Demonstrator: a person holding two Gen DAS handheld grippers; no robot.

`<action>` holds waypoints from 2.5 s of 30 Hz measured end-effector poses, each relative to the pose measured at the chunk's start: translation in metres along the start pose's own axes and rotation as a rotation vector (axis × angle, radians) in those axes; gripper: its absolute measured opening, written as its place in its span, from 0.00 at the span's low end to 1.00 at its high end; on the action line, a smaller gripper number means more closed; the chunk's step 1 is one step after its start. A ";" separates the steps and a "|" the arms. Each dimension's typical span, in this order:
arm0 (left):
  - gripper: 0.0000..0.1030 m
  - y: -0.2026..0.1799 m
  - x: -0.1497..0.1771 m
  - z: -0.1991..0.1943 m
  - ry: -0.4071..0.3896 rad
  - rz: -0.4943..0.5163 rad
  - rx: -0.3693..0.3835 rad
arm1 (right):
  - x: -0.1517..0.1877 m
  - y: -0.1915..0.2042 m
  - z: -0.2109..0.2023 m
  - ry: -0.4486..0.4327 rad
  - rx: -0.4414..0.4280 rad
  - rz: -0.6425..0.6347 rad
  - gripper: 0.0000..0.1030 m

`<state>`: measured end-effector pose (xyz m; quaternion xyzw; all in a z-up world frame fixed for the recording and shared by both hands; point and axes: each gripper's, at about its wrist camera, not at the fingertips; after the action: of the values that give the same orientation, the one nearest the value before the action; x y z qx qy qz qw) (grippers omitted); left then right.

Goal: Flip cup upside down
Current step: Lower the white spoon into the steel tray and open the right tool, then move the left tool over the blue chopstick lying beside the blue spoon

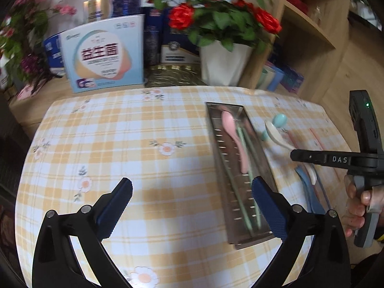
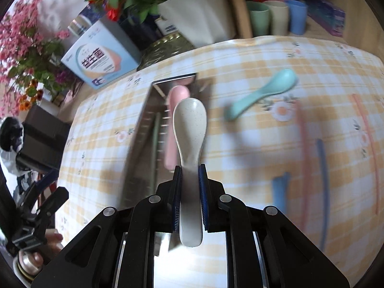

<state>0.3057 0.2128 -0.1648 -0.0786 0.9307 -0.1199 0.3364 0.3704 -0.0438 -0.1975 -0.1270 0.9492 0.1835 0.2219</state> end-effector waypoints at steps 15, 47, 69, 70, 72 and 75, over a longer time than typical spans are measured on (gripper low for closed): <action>0.94 0.031 0.005 -0.017 -0.038 -0.042 -0.022 | -0.005 0.038 0.051 0.104 -0.025 0.004 0.14; 0.94 -0.086 0.021 -0.013 -0.004 0.052 -0.034 | 0.038 -0.075 -0.063 -0.115 0.011 -0.080 0.87; 0.28 -0.210 0.104 0.055 0.240 0.084 0.068 | 0.119 -0.194 -0.093 -0.114 0.166 0.013 0.87; 0.25 -0.212 0.107 0.057 0.246 0.087 0.067 | 0.122 -0.197 -0.094 -0.118 0.167 0.019 0.87; 0.24 -0.214 0.111 0.057 0.249 0.087 0.069 | 0.127 -0.201 -0.094 -0.118 0.163 0.032 0.87; 0.23 -0.216 0.116 0.060 0.267 0.073 0.075 | 0.132 -0.204 -0.093 -0.117 0.150 0.041 0.87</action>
<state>0.2702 -0.0307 -0.2209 -0.0156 0.9644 -0.1515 0.2163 0.2865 -0.2859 -0.2415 -0.0795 0.9481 0.1238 0.2818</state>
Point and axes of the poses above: each gripper's, at about its wrist camera, not at the fingertips, and z roughly the way its jaws point, y to its left, x to its underside, and after that the axes turned 14 degrees about -z, right-handed
